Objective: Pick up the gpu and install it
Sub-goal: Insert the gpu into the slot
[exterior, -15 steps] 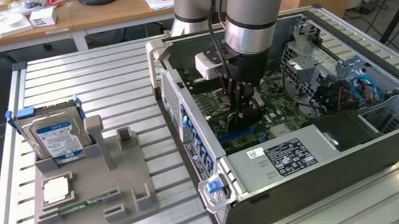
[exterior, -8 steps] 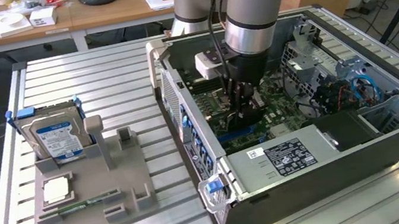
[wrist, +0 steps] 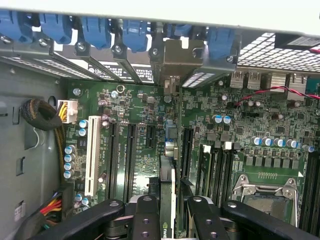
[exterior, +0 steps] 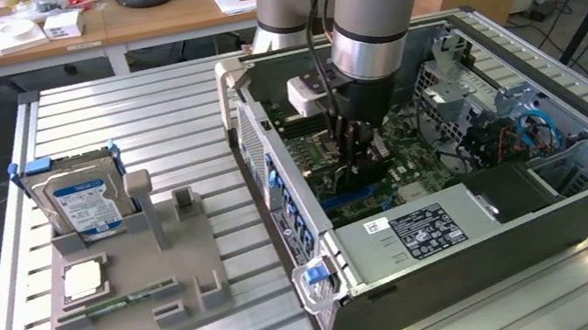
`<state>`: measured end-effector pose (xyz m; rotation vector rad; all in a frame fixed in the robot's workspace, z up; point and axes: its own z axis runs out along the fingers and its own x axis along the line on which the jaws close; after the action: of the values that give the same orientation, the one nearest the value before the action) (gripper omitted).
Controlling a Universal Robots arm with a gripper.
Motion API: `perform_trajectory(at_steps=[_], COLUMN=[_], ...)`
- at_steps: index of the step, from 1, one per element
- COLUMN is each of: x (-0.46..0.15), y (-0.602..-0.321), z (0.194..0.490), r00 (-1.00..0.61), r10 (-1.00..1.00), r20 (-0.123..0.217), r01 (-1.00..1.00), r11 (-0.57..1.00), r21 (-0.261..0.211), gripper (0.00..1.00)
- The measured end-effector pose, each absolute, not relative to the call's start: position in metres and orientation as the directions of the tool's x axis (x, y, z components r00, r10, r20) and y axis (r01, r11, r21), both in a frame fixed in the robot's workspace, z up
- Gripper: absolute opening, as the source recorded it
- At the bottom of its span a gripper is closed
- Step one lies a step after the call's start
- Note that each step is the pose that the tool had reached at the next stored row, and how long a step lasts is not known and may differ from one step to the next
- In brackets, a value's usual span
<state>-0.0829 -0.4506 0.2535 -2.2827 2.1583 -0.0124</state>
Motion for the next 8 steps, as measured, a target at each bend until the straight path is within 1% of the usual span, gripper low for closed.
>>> perform_trajectory(at_steps=[8], x=[-0.0829], y=[-0.4506], z=[0.2535], r00=[0.049], r10=[-0.999], r20=[0.006], r01=[-0.999], r11=[-0.049], r21=[-0.005], gripper=[0.26])
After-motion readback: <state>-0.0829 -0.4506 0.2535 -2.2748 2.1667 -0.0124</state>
